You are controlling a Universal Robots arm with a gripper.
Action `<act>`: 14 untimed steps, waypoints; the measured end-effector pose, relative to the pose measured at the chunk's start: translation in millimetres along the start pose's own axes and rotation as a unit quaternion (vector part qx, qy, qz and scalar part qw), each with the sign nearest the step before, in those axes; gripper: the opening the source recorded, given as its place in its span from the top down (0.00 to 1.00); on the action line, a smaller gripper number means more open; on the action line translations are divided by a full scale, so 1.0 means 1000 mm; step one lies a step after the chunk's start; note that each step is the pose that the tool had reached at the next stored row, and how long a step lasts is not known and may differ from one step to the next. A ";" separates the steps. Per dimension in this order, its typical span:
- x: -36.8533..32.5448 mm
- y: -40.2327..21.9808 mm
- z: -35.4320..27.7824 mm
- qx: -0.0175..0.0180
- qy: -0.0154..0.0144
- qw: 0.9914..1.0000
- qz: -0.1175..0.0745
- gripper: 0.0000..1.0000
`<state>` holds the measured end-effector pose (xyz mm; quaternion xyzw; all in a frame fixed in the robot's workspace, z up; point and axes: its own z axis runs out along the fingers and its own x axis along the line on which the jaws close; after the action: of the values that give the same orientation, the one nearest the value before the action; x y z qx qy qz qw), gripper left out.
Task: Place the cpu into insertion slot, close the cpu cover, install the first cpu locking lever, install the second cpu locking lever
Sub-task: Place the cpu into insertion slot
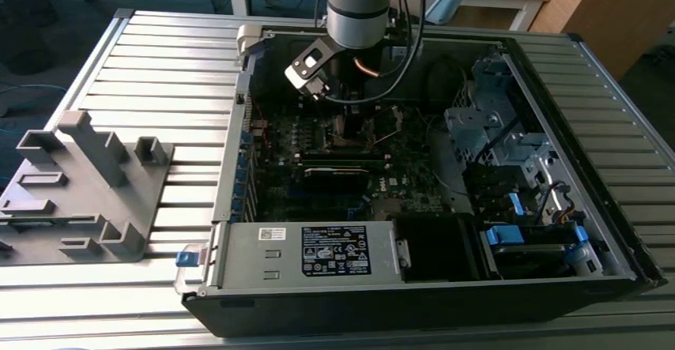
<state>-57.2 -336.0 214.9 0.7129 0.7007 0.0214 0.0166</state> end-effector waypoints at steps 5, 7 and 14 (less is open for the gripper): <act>-0.0001 0.0000 0.0002 0.000 0.000 1.000 0.000 0.46; -0.0002 0.0000 0.0003 0.000 0.000 1.000 0.000 0.46; -0.0006 0.0004 0.0003 0.000 0.000 1.000 0.000 0.46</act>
<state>-56.8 -336.6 214.6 0.7127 0.7009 0.0212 0.0166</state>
